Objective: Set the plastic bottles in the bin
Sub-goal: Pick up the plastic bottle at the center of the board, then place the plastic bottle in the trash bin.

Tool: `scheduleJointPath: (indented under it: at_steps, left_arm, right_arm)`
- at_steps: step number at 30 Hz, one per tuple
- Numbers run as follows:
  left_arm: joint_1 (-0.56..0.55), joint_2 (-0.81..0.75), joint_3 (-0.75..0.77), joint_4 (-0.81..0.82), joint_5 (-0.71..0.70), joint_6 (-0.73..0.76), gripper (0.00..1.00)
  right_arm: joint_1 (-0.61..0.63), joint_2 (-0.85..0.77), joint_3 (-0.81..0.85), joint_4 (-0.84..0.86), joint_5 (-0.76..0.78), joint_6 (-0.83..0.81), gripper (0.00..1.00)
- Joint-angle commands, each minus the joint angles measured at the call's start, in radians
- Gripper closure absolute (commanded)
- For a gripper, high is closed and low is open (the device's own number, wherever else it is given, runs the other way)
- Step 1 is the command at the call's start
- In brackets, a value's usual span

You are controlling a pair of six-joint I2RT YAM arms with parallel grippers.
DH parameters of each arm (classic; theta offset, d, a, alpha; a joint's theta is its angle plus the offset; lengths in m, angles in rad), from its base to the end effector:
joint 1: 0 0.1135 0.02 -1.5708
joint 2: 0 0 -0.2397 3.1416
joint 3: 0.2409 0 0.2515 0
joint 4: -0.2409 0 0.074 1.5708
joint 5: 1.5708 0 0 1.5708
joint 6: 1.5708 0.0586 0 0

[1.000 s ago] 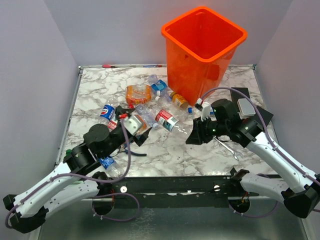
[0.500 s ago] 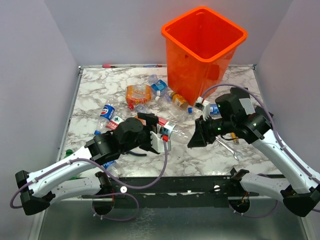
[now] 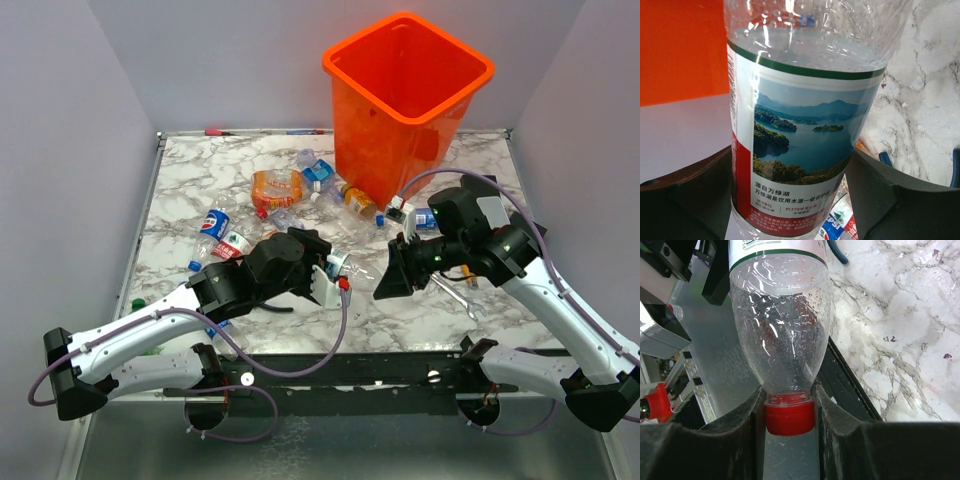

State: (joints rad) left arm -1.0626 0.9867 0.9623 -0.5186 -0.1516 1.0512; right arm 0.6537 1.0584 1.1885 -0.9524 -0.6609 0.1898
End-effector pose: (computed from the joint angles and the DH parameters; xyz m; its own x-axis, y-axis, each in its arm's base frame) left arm 0.1276 -0.2110 0.2993 0.5702 0.7397 -0.3574 0.6158 -0.0969 0.7819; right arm 0.1518 0.1616 0.3255 -0.7244 -0.3673 -0.5835 -0.6874 0.4500 0.5701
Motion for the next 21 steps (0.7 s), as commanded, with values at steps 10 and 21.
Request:
scheduleJointPath:
  at_steps: [10, 21]
  left_arm:
    - [-0.018, -0.014, 0.015, 0.024, 0.01, -0.017, 0.65]
    - [-0.022, -0.082, 0.005, 0.056, 0.182, -0.475, 0.71]
  right_arm:
    - [0.007, -0.019, 0.04, 0.007, -0.025, 0.015, 0.59]
    - [0.007, -0.237, 0.184, 0.28, 0.296, 0.173, 0.0]
